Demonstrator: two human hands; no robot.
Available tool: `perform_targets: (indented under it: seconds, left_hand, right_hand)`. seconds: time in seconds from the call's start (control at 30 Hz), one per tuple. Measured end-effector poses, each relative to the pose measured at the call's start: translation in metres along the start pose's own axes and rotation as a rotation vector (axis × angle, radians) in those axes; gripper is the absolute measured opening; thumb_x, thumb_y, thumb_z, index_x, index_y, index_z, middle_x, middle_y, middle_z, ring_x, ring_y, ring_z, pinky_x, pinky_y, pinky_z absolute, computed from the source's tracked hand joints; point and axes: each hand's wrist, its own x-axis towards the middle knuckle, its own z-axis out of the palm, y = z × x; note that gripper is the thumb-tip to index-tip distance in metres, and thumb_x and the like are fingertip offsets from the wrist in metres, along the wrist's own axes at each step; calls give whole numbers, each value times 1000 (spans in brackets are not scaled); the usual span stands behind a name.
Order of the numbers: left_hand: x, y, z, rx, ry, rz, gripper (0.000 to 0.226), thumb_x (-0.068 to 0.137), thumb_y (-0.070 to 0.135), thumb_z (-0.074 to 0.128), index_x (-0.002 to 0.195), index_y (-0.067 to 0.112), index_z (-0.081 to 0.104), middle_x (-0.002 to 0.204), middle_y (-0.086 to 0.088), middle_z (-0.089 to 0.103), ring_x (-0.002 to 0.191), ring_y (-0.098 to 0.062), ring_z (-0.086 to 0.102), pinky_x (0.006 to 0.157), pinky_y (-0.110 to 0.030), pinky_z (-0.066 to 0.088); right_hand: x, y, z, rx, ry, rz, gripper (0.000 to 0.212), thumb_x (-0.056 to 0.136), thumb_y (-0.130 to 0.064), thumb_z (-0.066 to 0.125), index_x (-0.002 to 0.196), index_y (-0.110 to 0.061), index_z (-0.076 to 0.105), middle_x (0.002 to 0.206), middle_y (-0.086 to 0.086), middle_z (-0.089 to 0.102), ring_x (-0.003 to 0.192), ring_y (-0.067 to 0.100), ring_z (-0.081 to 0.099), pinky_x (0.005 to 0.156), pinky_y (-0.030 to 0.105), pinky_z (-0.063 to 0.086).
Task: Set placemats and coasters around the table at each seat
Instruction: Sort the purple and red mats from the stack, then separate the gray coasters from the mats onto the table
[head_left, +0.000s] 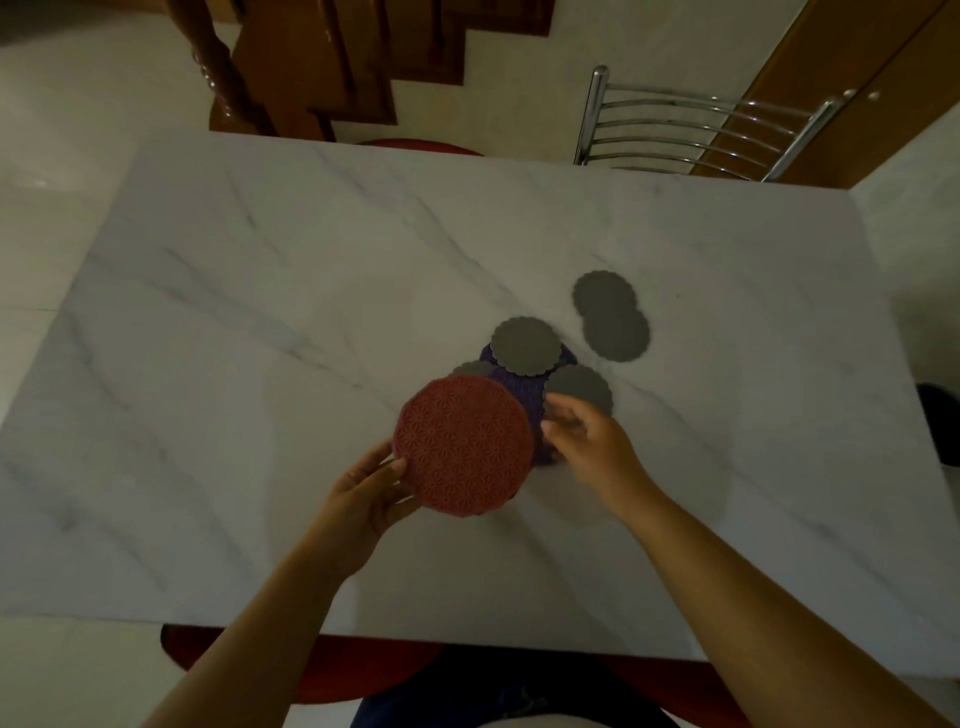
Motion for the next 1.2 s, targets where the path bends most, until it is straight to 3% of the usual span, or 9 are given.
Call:
perform_targets:
  seconds: [0.07, 0.13, 0.3, 0.57, 0.73, 0.9, 1.0, 1.13, 1.2]
  left_hand:
    - [-3, 2, -7, -13, 36, 30, 37, 79, 10, 58, 116, 16, 65, 98, -5, 71, 79, -17, 71, 72, -31, 60]
    - [-4, 6, -12, -35, 74, 55, 37, 80, 10, 57, 116, 16, 63, 102, -5, 67, 80, -16, 70, 75, -31, 60]
    - [-4, 14, -17, -74, 104, 101, 32, 80, 11, 57, 107, 21, 72, 98, -1, 72, 80, -15, 71, 73, -30, 60]
    - [-6, 11, -14, -86, 133, 89, 37, 80, 10, 55, 115, 16, 64, 95, -1, 72, 79, -15, 71, 72, -30, 60]
    - [-4, 7, -4, -45, 96, 38, 38, 81, 10, 55, 118, 14, 63, 96, -3, 72, 77, -15, 71, 71, -29, 60]
    - [0, 8, 6, -24, 81, 45, 37, 81, 10, 55, 117, 14, 63, 95, -3, 72, 78, -15, 71, 70, -28, 60]
    - [-1, 9, 5, -34, 104, 53, 38, 81, 10, 55, 118, 14, 62, 96, -2, 72, 79, -15, 71, 72, -29, 60]
    - [-4, 8, 1, -52, 128, 57, 37, 80, 11, 55, 116, 15, 62, 95, -2, 72, 79, -15, 71, 72, -30, 60]
    - [-5, 8, -1, -60, 145, 54, 39, 80, 10, 55, 118, 13, 61, 96, -4, 71, 78, -15, 71, 72, -30, 60]
  right_hand:
    - [18, 2, -15, -187, 147, -31, 37, 87, -15, 60, 123, -22, 55, 117, 7, 62, 90, 13, 59, 78, 27, 45]
    - [38, 6, -31, -416, 228, -11, 46, 84, -19, 63, 129, -17, 50, 122, 15, 56, 103, 26, 54, 84, 31, 44]
    - [63, 14, -42, -798, 81, 198, 74, 79, -45, 66, 142, -23, 32, 139, 13, 33, 124, 36, 32, 94, 40, 40]
    - [57, 21, -37, -741, 194, 121, 56, 75, -30, 74, 120, -11, 46, 124, 13, 51, 114, 35, 45, 89, 42, 43]
    - [61, 21, -64, -232, 346, 173, 19, 85, -11, 61, 102, -6, 54, 102, 14, 62, 92, 29, 59, 73, 33, 43]
    - [82, 26, -114, -174, 524, 287, 26, 84, -7, 60, 103, 12, 60, 107, 32, 64, 100, 45, 61, 87, 54, 50]
    - [87, 30, -122, -272, 471, 415, 48, 83, -15, 67, 125, 2, 51, 129, 25, 55, 116, 40, 54, 96, 45, 44]
    - [87, 20, -99, -540, 488, 101, 43, 83, -17, 64, 124, -9, 52, 128, 21, 52, 115, 39, 50, 92, 43, 45]
    - [92, 6, -76, -588, 342, -89, 38, 84, -19, 64, 120, -10, 56, 123, 16, 58, 112, 34, 54, 89, 37, 46]
